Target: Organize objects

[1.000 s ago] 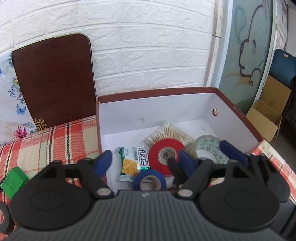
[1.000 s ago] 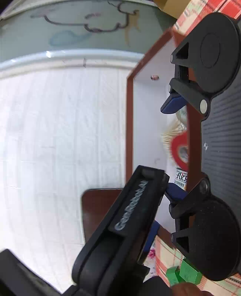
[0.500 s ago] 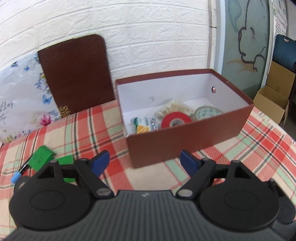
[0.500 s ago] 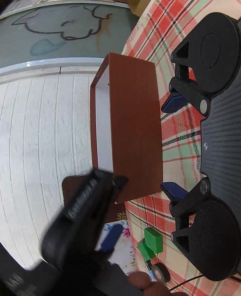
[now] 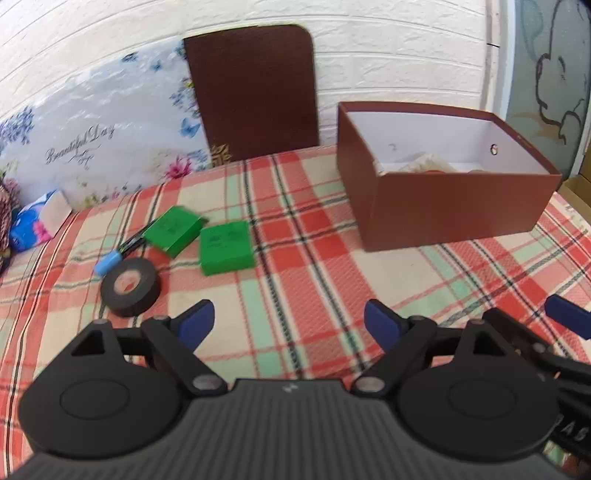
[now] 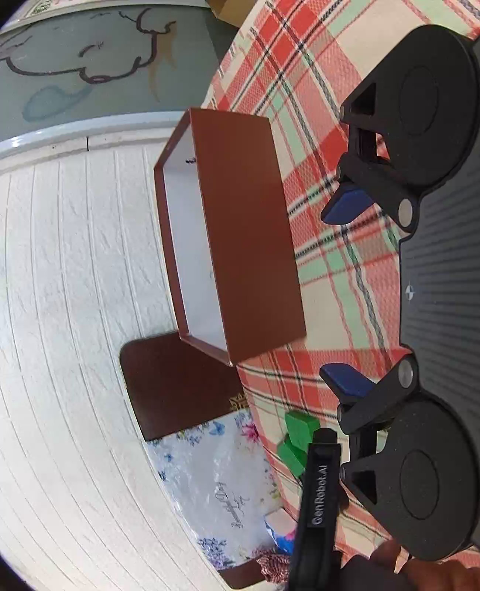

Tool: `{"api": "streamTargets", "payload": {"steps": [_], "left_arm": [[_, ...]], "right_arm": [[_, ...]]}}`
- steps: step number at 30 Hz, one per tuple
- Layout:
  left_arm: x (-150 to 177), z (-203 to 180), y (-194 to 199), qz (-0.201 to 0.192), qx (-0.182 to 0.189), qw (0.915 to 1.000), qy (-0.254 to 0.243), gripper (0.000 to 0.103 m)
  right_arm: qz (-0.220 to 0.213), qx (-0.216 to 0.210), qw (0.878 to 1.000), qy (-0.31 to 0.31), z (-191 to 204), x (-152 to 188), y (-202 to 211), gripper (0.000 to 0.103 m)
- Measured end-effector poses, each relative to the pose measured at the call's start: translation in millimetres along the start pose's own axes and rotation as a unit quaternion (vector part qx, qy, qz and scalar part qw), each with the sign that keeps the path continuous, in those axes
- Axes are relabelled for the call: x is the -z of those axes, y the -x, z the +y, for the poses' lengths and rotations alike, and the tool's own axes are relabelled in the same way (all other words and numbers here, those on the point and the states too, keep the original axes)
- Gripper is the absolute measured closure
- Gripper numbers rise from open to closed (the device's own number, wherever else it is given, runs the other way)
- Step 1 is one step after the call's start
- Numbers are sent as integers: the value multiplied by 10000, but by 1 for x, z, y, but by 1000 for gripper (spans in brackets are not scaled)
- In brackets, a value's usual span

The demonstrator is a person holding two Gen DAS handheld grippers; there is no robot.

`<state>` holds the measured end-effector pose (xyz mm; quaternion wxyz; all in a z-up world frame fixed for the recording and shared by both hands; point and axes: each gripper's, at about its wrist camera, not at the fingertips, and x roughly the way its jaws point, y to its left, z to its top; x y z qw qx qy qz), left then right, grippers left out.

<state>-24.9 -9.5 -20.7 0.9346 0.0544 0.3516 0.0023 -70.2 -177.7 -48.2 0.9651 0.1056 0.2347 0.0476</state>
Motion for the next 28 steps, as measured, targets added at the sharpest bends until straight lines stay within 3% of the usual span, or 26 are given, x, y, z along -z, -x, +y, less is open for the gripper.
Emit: {"api": "streamTargets", "payload": {"steps": [7,11,15,19,23,28], "left_arm": [[19,24,-4,236,-179,9994,182,8],[25,33,-4,285,-191,9992,222,0],[25,40,1,189,-238,9991,291,0],[27,44,2,108,-278,9990,329,0],[29,47,7,-90,-542,9980,303,0],[28,56,13,-28,-342,9982,492,0]], "right_arm": [[82,-136,9999,-51,18,-5,10,20],[2,-168,9995,-270,23,-13,17,20],[-185,-179,9991,-324,32,-17,27,17],[-93,-186,9995,-249,42,-13,26,16],[-60,-142,9995,-278,44,-11,26,15],[-32,-140,9995,-269,46,-11,25,14]]}}
